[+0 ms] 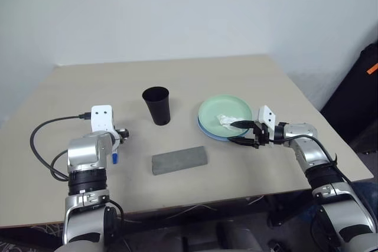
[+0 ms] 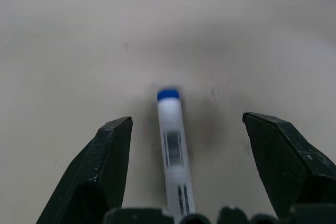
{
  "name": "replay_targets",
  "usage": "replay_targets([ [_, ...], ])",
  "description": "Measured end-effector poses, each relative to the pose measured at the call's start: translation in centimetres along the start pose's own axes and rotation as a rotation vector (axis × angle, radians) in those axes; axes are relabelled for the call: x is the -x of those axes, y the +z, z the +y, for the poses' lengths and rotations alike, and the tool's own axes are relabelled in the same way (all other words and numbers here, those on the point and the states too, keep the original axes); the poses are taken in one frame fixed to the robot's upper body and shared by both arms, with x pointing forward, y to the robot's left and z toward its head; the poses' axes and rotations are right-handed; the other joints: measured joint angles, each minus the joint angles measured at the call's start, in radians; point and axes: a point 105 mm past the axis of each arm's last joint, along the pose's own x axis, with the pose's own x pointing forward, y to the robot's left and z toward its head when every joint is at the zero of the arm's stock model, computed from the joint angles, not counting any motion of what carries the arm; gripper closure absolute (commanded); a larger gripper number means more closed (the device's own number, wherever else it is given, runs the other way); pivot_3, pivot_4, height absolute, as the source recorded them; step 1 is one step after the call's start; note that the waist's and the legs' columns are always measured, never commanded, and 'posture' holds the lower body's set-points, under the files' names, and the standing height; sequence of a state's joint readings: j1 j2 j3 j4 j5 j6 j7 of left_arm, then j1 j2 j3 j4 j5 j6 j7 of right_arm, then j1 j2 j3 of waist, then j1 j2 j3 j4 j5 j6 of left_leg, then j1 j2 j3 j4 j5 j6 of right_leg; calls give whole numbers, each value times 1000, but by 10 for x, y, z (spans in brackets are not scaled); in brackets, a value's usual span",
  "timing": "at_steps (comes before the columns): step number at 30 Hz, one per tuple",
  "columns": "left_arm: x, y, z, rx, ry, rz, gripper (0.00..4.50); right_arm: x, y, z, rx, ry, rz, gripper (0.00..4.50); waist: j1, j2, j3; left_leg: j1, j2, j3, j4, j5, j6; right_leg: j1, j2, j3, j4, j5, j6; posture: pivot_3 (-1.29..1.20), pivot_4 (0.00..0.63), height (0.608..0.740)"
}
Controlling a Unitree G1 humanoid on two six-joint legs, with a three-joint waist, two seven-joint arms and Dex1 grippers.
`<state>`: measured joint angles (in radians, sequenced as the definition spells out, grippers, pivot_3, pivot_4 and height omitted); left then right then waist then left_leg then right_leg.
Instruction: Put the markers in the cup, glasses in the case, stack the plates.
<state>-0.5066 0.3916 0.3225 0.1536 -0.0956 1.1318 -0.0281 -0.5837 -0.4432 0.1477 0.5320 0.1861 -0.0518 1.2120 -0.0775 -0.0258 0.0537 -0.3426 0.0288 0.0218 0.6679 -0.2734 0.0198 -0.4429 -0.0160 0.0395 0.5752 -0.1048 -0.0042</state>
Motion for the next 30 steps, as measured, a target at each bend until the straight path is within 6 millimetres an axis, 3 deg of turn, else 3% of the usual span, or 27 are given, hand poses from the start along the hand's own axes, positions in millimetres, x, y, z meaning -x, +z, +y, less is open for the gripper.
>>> replay_targets([
  [10, 2, -13, -1, 24, 23, 44, 943, 0, 5, -5, 15, 6, -2, 1747, -1, 0, 0, 0, 0, 0, 0, 0, 0, 0, 0, 0, 0, 0, 0, 0, 0, 740],
  [13, 2, -12, 1, 37, 25, 37, 1535, 0, 5, -5, 19, 6, -3, 1747, -1, 0, 0, 0, 0, 0, 0, 0, 0, 0, 0, 0, 0, 0, 0, 0, 0, 740],
  [21, 1, -11, 6, 60, 24, 22, 4263, 0, 5, -5, 19, 5, -3, 1747, -1, 0, 0, 0, 0, 0, 0, 0, 0, 0, 0, 0, 0, 0, 0, 0, 0, 740],
  [30, 1, -10, 4, 87, 2, 12, 4357, 0, 5, -5, 24, -3, -5, 1747, -1, 0, 0, 0, 0, 0, 0, 0, 0, 0, 0, 0, 0, 0, 0, 0, 0, 740],
])
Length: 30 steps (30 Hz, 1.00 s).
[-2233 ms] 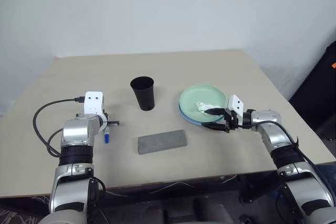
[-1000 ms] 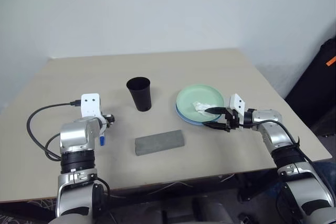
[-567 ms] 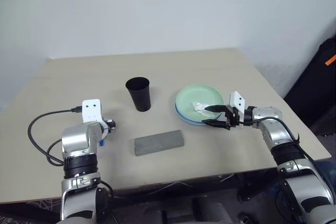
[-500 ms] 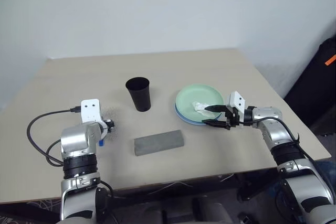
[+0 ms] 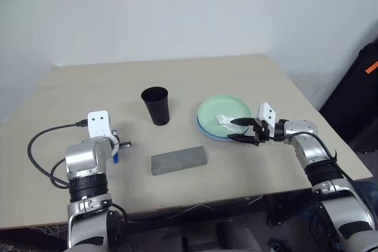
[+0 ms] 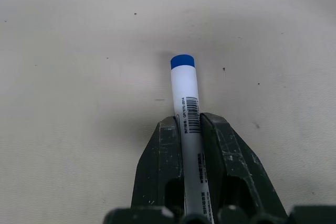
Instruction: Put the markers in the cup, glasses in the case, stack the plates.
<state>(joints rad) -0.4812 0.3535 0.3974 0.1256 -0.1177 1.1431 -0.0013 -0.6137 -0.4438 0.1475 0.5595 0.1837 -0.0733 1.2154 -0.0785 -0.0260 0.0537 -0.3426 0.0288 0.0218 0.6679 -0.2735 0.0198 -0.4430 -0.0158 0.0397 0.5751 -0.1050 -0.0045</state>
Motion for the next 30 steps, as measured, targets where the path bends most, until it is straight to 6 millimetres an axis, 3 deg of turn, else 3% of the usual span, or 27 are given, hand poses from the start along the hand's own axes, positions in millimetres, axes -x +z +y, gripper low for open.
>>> replay_targets([
  [4, 1, 18, -4, 20, -24, -117, 4357, 0, 0, 0, 0, -1, 0, 1747, 0, -1, 0, 0, 0, 0, 0, 0, 0, 0, 0, 0, 0, 0, 0, 0, 0, 740],
  [7, 14, 67, -12, 13, -62, -384, 4357, 0, 0, 0, 0, -1, 1, 1747, 4, -1, 0, 0, 0, 0, 0, 0, 0, 0, 0, 0, 0, 0, 0, 0, 0, 740],
  [10, 40, 115, -21, -26, -108, -654, 4357, 0, -1, 0, 0, -2, 1, 1747, 5, -1, 0, 0, 0, 1, 0, 0, -1, 0, 0, 1, -1, 0, 0, 0, 0, 740],
  [15, 71, 163, -46, -70, -235, -968, 4357, 0, -1, -1, -1, -11, 1, 1747, 6, -1, 0, -1, 0, 2, 0, 0, -1, 1, 0, 1, -1, 0, 0, 0, 0, 740],
  [21, 79, 182, -89, -135, -412, -1134, 4357, 3, 5, -6, -8, -31, -20, 1747, 6, -1, 0, -1, 0, 2, 2, 0, 0, 1, 0, 1, -1, 0, 0, 0, 0, 740],
  [25, 73, 182, -119, -157, -502, -1144, 4357, 8, 20, -11, -46, -34, -86, 1747, 6, -1, 0, -1, 0, 2, 2, 0, 0, 1, 0, 2, -1, 0, 0, 0, 0, 740],
  [30, 57, 171, -139, -192, -544, -1102, 4357, 14, 41, -14, -59, -44, -161, 1747, 5, -1, 0, -1, 0, 1, 0, 0, 0, 1, 0, 1, -1, 0, 1, 0, 0, 740],
])
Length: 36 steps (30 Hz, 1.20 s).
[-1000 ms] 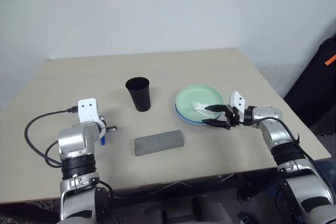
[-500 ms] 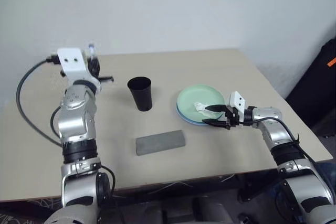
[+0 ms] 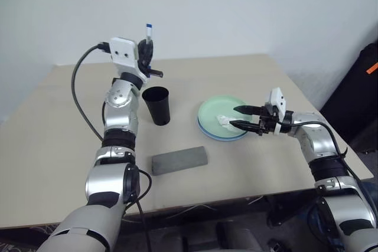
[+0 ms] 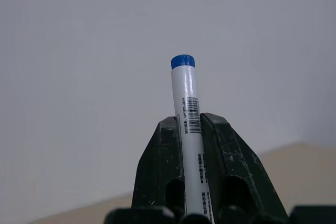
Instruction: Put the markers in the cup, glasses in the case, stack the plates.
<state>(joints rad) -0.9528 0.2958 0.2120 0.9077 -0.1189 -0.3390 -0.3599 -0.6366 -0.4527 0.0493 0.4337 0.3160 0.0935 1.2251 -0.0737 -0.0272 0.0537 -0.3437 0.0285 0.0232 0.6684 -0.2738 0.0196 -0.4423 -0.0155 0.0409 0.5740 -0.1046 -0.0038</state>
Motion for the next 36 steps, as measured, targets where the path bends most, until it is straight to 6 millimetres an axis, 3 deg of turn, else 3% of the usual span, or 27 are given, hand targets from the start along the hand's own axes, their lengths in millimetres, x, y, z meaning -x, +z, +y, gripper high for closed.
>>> replay_targets([
  [5, 7, -23, -1, 3, 13, 53, 4357, 4, -3, 2, -16, -13, 3, 1747, 1, 0, 0, 0, 0, 0, 0, 0, 0, 0, 0, 0, 0, 0, 0, 0, 0, 740],
  [12, 13, -39, -4, 2, 29, 91, 4357, 7, -4, 2, -17, -33, 7, 1747, 1, 0, 0, -1, 0, -1, 0, 0, 0, 0, 0, -1, 0, 0, 1, 0, 0, 740],
  [20, 13, -46, -8, 17, 41, 107, 1724, 8, -4, 1, -15, -39, 12, 1747, 1, 0, 0, -1, 0, -1, 1, 0, 0, 0, 0, -1, 0, 0, 1, 0, 0, 740],
  [30, 10, -40, -9, 11, 32, 87, 1724, 8, -4, 1, -14, -41, 14, 1747, 1, 0, 0, -1, 0, -1, 0, 0, 0, 0, 0, -1, 0, 0, 1, 0, 0, 740],
  [36, 13, -18, -15, 95, -180, 25, 1724, 8, -4, 0, -23, -48, 11, 1747, -4, 0, 0, -1, 0, 0, 0, 0, 0, 0, 0, 0, 0, 0, 1, 0, 0, 740],
])
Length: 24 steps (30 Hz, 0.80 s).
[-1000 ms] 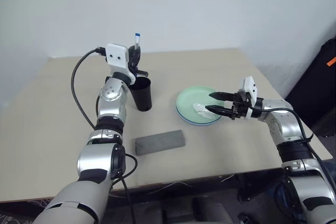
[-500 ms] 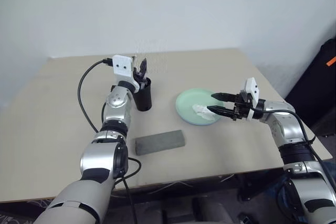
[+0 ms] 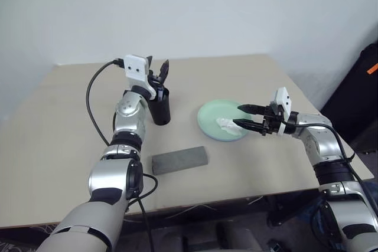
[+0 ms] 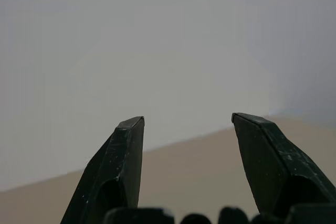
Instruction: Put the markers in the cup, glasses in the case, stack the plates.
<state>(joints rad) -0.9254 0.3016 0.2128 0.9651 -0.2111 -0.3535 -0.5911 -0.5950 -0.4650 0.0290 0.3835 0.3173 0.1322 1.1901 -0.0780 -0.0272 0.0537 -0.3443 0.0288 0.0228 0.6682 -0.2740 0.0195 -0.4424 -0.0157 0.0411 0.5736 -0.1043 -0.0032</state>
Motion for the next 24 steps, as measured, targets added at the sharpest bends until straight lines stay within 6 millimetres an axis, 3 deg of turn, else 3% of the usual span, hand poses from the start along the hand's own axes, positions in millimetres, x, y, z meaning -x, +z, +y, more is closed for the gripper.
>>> replay_targets([
  [7, 67, 6, -21, 68, -359, 124, 1724, 13, 4, -10, -27, -41, -13, 1747, -26, 0, 0, 0, 1, -1, 0, 0, 1, 0, 0, 0, 1, 0, 0, 0, 0, 740],
  [11, 104, -3, -36, 79, -474, 250, 1724, 20, -7, -6, -56, -33, 6, 1747, -25, 0, 0, 1, 1, -1, 0, 0, 1, 0, 0, -1, 1, -1, -2, 0, 0, 740],
  [16, 124, -22, -39, 78, -449, 321, 1724, 26, -11, -4, -76, -26, 17, 1747, -23, 1, 0, 1, 1, -1, 1, 0, 1, 0, 0, -1, 1, -1, -2, 0, 0, 740],
  [24, 141, -47, -31, 103, -370, 373, 1724, 51, -41, 2, -102, -80, 113, 1747, -24, 1, 0, 1, 1, 0, 1, 0, 1, -1, 1, -1, 1, -1, -2, 0, 0, 740],
])
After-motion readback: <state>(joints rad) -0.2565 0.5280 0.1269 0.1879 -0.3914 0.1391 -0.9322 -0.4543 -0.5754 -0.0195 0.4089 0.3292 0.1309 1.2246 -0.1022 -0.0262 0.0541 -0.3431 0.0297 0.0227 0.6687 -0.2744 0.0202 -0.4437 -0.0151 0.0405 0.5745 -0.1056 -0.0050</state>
